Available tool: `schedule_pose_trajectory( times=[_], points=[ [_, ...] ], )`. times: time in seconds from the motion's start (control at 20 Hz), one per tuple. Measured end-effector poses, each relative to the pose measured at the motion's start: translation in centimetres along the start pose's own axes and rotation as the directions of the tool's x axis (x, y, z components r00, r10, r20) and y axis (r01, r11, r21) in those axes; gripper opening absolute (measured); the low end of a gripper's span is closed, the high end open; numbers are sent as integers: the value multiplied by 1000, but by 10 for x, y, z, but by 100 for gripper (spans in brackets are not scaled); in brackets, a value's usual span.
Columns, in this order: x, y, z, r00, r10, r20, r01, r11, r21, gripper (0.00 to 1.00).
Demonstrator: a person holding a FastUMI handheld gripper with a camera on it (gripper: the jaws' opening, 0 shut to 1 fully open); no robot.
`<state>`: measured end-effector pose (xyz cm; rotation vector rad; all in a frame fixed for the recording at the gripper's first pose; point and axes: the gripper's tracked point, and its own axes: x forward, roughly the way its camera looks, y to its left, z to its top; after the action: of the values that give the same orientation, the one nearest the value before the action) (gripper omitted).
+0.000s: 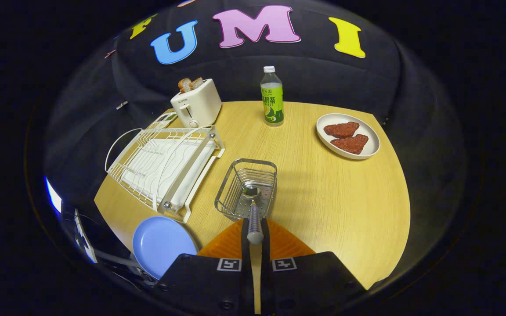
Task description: Take the plate from the dish rack, then take the spoon from the basket and place it into the plate.
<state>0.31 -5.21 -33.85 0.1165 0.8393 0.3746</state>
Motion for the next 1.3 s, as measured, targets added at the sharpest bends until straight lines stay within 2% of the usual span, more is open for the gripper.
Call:
schedule_pose_trajectory(
  times=[0.35,0.7,0.95,1.1,1.3],
  points=[
    [-24,-4,7,999,-18,43,17,1000,13,10],
    [-77,4,29,991,8,131,-7,1000,-10,10],
    [-127,38,35,975,137,177,-126,989,-72,10],
    [-146,69,18,963,228,145,-212,970,-121,10],
    [-142,108,-17,951,300,68,-283,940,-191,10]
  ],
)
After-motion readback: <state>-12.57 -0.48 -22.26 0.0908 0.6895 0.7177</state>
